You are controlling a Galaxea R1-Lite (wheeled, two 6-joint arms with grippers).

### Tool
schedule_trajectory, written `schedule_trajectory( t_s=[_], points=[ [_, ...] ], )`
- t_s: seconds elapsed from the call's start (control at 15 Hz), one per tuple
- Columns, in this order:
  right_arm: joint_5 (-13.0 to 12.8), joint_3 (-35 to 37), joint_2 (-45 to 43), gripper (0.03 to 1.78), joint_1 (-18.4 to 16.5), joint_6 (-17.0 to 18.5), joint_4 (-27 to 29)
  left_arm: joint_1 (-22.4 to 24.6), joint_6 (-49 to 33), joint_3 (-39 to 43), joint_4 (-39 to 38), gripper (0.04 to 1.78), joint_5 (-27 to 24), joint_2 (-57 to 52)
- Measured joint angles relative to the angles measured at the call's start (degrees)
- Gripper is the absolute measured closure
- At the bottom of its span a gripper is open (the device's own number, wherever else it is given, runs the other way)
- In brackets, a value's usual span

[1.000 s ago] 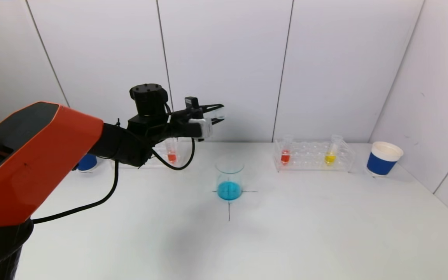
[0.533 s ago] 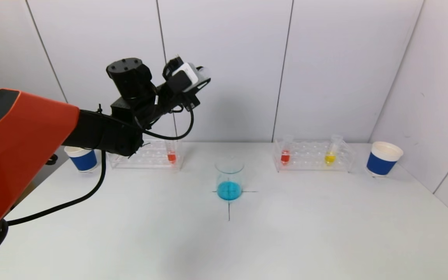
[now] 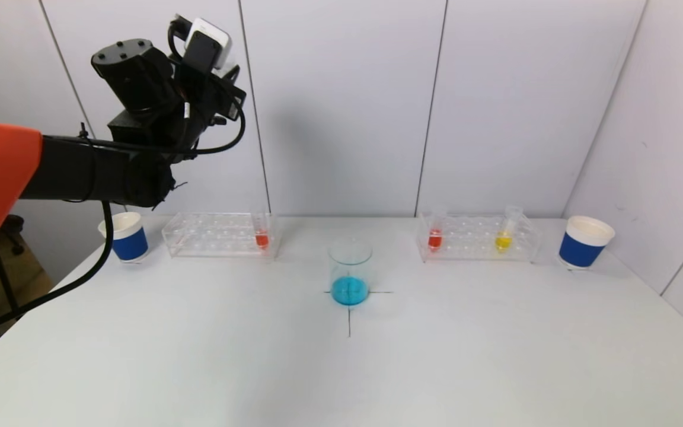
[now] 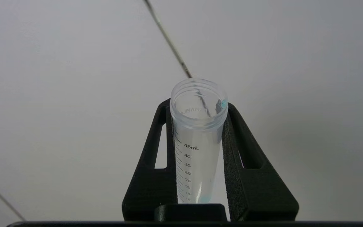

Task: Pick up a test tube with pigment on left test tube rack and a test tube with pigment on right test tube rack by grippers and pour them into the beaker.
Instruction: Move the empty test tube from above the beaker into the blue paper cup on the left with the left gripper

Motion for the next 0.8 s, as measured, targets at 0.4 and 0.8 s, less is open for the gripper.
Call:
schedule_trajectory(
  t_s=[0.4,0.8],
  points=[
    [0.0,0.0,0.0,0.05,0.0,0.0,0.0,4.5,-6.6,-10.7,14.1,1.38,18.9,-0.6],
    [0.0,0.0,0.0,0.05,0.0,0.0,0.0,9.6,-11.8,-14.2,21.4,1.38,24.3,-1.1]
  ],
)
